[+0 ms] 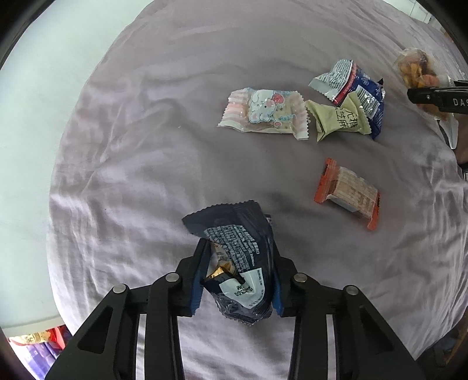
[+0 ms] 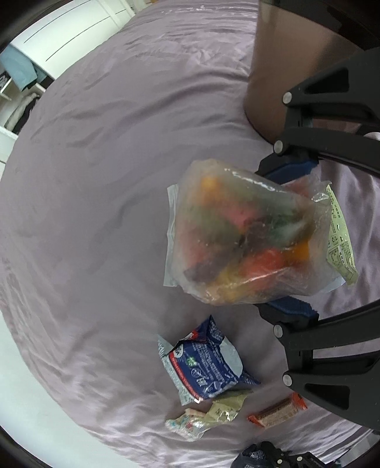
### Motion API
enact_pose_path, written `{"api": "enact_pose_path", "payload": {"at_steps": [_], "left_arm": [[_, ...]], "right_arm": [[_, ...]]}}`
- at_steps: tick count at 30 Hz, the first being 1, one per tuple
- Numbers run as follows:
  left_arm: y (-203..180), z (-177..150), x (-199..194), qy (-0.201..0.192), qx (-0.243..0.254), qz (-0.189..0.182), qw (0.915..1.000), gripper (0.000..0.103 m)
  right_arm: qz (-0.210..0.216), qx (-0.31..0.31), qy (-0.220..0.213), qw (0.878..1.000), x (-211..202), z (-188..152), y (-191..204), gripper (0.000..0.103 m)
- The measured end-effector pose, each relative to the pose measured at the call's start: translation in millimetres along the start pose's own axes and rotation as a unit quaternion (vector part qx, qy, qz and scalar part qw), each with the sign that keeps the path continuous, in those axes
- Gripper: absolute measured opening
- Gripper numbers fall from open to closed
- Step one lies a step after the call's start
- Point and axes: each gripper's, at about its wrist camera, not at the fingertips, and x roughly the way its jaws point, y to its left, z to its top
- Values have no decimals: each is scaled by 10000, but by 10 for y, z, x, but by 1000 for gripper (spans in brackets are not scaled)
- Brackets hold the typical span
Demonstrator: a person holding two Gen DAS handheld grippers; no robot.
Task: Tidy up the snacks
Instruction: 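Lift both bags and carry them over the green tray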
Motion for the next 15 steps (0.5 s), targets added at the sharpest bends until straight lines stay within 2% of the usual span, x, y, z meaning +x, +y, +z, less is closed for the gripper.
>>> {"api": "enact_pose_path", "payload": {"at_steps": [9, 15], "left_arm": [[14, -157, -330, -195, 25, 53, 9998, 27], [-81, -263, -582, -372, 53, 118, 9992, 27]], "right_arm": [[133, 77, -266, 9995, -237, -221, -48, 64], [210, -190, -383, 9989, -450, -406, 41, 64]]}}
